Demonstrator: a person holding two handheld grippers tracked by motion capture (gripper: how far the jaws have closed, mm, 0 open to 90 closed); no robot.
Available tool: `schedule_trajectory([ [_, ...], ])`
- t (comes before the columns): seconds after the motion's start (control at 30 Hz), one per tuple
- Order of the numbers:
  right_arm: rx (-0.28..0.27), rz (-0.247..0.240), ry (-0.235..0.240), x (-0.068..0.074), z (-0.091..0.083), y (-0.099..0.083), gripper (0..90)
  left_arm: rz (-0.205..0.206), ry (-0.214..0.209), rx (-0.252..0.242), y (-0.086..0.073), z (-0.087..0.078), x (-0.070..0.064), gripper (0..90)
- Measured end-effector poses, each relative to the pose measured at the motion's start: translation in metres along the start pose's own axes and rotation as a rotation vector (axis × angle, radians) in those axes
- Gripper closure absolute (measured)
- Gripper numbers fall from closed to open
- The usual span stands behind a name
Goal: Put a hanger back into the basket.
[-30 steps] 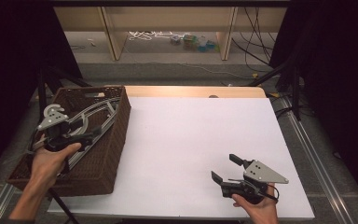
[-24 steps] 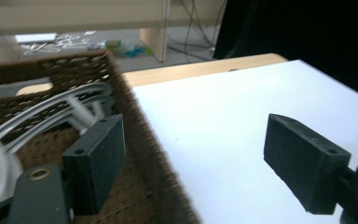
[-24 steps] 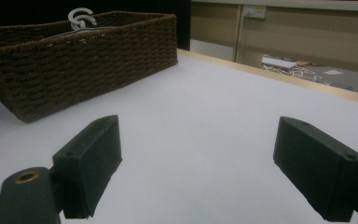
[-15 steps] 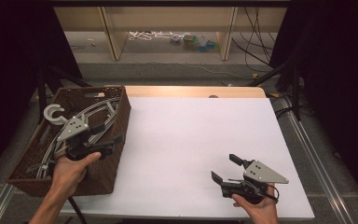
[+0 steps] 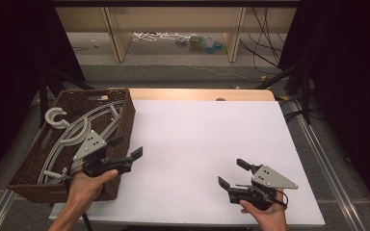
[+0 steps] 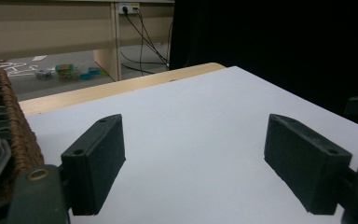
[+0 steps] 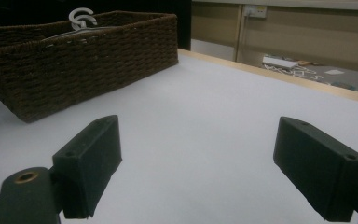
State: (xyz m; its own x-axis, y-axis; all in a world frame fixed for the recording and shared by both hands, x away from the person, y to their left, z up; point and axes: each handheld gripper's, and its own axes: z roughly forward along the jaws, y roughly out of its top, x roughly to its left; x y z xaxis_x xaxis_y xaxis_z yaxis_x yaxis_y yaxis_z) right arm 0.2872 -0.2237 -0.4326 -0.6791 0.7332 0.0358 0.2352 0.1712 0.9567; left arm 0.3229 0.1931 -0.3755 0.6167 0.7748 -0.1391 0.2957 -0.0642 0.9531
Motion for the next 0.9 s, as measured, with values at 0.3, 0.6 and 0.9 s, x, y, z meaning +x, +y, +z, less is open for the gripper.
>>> schedule_trajectory([
  [0.3,-0.021,0.01,0.002,-0.002,0.001,-0.001,15.8,0.05,-0.023,-0.006,-0.011,0.007,-0.013,20.0],
  [0.6,-0.017,-0.004,0.008,-0.001,0.001,0.0,15.8,0.069,-0.032,-0.019,-0.027,0.008,-0.017,19.7],
  [0.9,-0.02,-0.004,0.015,0.0,0.0,0.001,15.8,0.068,-0.06,-0.013,-0.046,0.008,-0.018,17.7],
])
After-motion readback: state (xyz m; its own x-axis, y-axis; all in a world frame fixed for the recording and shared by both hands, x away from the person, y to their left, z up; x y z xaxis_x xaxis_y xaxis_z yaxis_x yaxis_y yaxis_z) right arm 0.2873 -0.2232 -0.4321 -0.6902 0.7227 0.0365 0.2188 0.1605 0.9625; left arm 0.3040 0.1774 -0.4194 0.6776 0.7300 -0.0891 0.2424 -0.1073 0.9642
